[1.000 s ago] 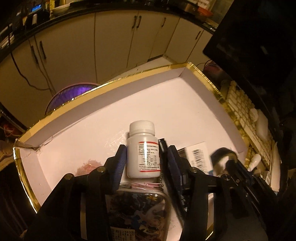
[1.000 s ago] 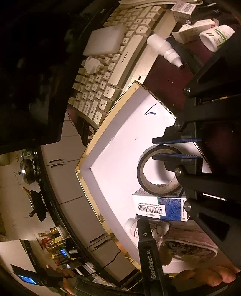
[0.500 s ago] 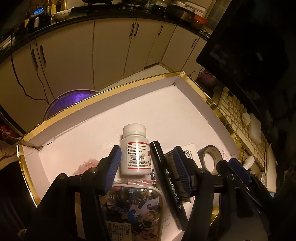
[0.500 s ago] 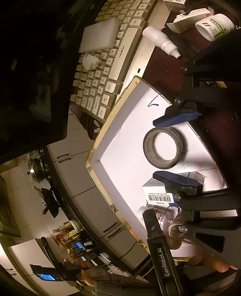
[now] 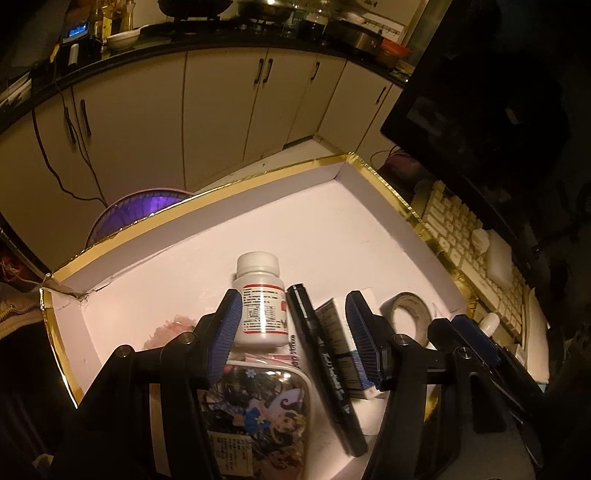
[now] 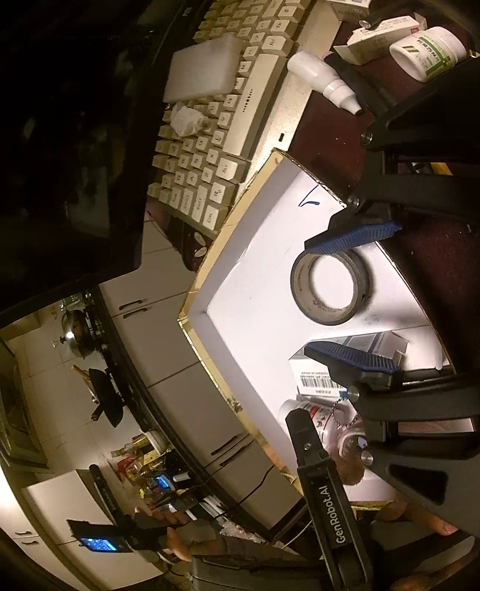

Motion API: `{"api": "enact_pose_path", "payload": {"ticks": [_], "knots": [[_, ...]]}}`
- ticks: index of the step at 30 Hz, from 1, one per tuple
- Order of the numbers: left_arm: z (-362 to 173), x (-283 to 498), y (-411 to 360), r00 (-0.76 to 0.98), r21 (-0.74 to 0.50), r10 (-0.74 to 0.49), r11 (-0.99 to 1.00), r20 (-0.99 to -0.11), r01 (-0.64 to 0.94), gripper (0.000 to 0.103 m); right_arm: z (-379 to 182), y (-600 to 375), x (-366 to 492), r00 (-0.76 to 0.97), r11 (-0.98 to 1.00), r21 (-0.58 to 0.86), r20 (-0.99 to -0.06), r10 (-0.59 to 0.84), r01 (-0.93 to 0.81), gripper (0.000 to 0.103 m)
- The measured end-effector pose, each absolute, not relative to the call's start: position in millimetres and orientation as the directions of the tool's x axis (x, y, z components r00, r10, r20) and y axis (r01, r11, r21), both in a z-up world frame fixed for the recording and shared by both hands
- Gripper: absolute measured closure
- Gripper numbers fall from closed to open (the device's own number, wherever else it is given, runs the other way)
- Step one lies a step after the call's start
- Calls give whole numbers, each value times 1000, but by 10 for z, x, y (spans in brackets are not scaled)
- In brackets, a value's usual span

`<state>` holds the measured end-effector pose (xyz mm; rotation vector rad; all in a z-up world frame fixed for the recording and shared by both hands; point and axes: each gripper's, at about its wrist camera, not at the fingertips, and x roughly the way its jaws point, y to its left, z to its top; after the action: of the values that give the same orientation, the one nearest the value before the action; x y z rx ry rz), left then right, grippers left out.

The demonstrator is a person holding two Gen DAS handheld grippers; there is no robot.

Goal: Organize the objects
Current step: 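Set the pill bottle in the tray and open the left tool while the right tool releases the tape, then move both tools back over the remaining pens on the desk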

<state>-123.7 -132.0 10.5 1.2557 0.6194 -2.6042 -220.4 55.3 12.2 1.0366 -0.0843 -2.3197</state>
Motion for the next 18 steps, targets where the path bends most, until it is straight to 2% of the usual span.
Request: {"api": "enact_pose_path", "payload": {"ticks": [6,10,18], "knots": [[342,-1047,-1128,-700,-266,-6,-923,-714,279,44,360,790,-2055,-501,-794,328,-637,-586,512,54],[443,-937,-870,-735,-288,60,-939,-675,188,44,430,1159,-1807,-506,-793,321,-632,-587,518,54],[518,-807,-201,-735,-263,182,-965,-653,-4,44,186,1936,-1608,-552,-865,324,-671,-495,382,54]]}}
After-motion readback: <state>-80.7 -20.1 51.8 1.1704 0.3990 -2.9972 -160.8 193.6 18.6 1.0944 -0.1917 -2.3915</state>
